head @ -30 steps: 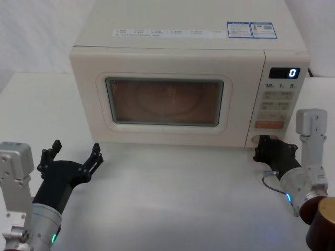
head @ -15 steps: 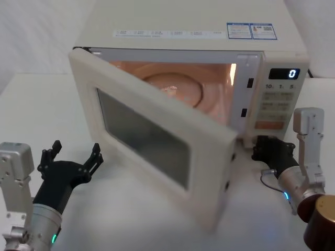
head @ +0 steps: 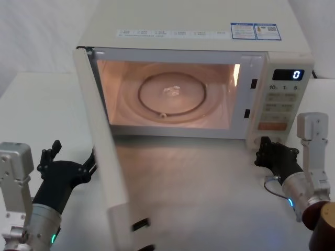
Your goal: Press the button to open the microwave door with one hand; close the microwave door with the other hand.
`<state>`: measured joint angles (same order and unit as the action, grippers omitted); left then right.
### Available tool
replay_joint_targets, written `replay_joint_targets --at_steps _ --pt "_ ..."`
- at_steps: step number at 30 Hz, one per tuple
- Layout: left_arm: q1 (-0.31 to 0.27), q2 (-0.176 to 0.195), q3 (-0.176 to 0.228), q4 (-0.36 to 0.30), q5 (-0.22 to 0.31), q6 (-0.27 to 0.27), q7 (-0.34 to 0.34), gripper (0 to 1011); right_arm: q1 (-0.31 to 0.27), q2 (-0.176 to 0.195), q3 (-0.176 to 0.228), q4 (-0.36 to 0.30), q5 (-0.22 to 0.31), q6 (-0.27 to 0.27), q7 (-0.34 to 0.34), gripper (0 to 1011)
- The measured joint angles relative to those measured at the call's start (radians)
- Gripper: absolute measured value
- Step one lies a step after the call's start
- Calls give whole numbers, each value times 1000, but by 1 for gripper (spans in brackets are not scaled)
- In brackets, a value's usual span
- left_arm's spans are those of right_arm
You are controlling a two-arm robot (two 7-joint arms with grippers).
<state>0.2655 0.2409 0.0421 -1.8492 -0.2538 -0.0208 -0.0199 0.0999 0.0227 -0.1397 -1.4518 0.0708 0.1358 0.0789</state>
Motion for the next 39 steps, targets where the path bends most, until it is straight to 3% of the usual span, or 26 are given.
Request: replay_joint_targets --at_steps 25,39 --pt "0 0 0 0 0 0 0 1001 -90 46 8 -146 17 66 36 0" --pt "0 0 0 0 0 0 0 1001 -157 99 66 -273 41 77 43 0"
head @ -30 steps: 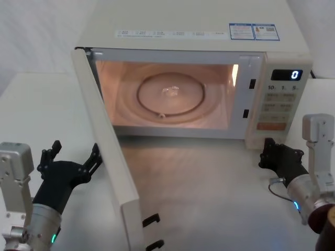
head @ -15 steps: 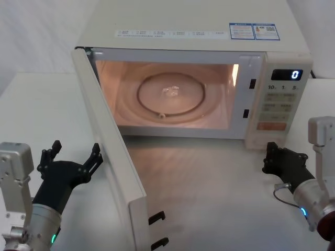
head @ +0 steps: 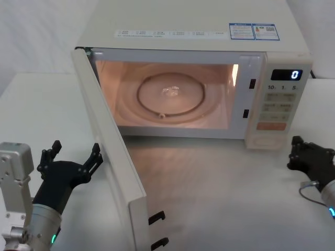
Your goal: Press the button to open the microwave door with one hand; close the microwave door with the other hand.
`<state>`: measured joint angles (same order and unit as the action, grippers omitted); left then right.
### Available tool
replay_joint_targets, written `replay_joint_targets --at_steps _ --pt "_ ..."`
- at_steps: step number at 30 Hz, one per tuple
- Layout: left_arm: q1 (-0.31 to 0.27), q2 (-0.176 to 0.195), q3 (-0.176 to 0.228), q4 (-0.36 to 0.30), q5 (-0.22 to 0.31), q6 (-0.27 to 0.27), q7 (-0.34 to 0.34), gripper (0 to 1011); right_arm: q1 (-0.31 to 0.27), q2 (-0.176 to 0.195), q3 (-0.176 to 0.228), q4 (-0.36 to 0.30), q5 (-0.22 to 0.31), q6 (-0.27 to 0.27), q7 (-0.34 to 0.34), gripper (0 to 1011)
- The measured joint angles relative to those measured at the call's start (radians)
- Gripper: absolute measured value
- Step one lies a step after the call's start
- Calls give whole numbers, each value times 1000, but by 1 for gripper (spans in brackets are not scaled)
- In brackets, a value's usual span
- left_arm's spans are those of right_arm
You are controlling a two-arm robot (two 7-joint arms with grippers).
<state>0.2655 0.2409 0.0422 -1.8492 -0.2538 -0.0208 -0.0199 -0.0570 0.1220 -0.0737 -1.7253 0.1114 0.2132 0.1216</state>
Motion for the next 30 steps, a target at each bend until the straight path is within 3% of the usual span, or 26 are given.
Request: replay_joint_targets --at_steps 14,21,30 --pt "0 0 0 0 0 0 0 1001 -16 27 68 -49 26 -38 -3 0" --pt "0 0 0 0 0 0 0 1001 -10 64 80 -33 76 -81 64 0" --pt "0 0 0 0 0 0 0 1001 9 126 67 7 143 -108 150 0"
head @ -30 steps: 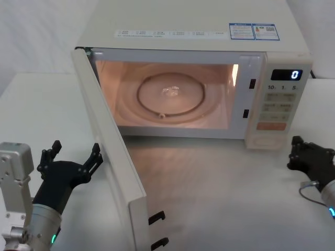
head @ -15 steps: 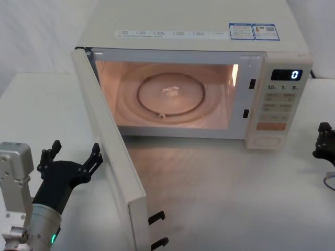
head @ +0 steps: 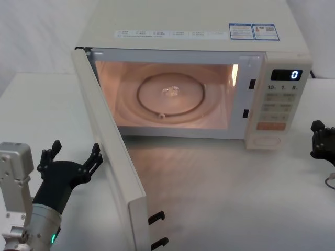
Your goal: Press the button to open the microwave door with one hand; close the microwave door with the other hand.
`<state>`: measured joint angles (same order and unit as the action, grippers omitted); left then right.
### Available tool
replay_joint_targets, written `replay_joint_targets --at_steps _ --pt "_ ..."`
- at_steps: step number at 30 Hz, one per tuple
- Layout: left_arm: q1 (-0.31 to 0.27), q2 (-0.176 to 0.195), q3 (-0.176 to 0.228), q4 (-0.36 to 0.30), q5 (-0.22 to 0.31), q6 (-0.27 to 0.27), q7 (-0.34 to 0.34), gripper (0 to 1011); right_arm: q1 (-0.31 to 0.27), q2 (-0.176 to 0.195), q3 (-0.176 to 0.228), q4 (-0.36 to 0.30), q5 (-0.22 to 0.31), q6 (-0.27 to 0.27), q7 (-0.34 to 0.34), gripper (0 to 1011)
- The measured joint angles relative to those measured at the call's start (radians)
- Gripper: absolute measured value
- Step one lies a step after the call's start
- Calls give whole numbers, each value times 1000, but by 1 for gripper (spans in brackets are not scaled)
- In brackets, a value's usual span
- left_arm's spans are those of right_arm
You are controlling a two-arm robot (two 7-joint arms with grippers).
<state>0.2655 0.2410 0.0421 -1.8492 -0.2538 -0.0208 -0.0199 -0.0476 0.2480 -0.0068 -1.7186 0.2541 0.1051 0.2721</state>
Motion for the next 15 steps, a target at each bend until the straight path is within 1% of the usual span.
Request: replay_joint_targets --at_steps 2,9,10,13,14,15 --pt "0 0 0 0 0 0 0 1001 4 10 -4 9 12 -6 13 0" --pt "0 0 0 0 0 0 0 1001 3 6 -3 6 10 -5 10 4" --pt "0 0 0 0 0 0 0 1001 2 5 -2 6 9 -5 9 38" --pt "0 0 0 0 0 0 0 1001 2 5 -2 5 8 -5 8 84" --pt "0 0 0 0 0 0 0 1001 2 4 -1 4 7 -4 7 129" --pt "0 0 0 0 0 0 0 1001 2 4 -1 4 7 -4 7 153"
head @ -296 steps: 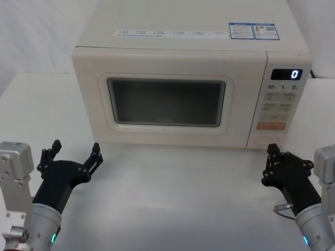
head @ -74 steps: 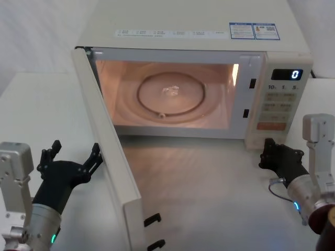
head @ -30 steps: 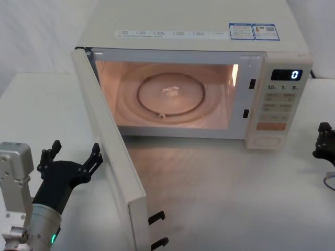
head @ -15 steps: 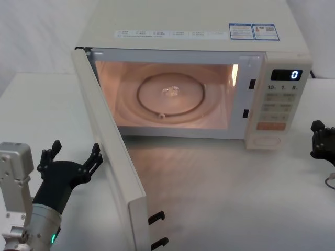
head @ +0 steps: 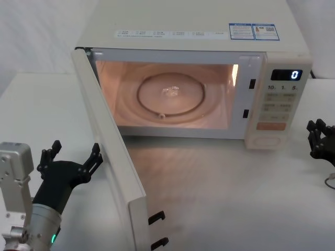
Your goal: Press the button to open the microwave door with one hand; close the microwave door with the other hand.
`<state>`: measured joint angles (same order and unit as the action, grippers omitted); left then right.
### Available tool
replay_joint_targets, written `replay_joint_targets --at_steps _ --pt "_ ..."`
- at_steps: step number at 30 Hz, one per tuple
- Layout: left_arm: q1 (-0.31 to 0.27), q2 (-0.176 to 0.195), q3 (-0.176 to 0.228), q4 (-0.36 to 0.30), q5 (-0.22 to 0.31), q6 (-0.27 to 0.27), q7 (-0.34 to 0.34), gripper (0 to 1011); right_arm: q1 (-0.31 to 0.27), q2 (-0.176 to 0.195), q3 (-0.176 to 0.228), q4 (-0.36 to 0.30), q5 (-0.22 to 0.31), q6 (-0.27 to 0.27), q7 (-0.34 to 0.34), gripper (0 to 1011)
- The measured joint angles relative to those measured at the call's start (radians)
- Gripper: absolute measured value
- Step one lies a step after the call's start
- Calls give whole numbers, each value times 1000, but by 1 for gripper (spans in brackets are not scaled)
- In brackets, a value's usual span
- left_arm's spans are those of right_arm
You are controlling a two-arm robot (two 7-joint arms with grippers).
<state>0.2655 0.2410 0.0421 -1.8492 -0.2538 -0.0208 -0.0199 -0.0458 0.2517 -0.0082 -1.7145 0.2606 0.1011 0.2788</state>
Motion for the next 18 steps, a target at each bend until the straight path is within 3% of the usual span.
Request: replay_joint_targets --at_steps 15,18 --pt "0 0 0 0 0 0 0 1001 -1 -3 2 -3 -4 2 -6 597" --pt "0 0 0 0 0 0 0 1001 -2 -3 2 -3 -5 2 -6 726"
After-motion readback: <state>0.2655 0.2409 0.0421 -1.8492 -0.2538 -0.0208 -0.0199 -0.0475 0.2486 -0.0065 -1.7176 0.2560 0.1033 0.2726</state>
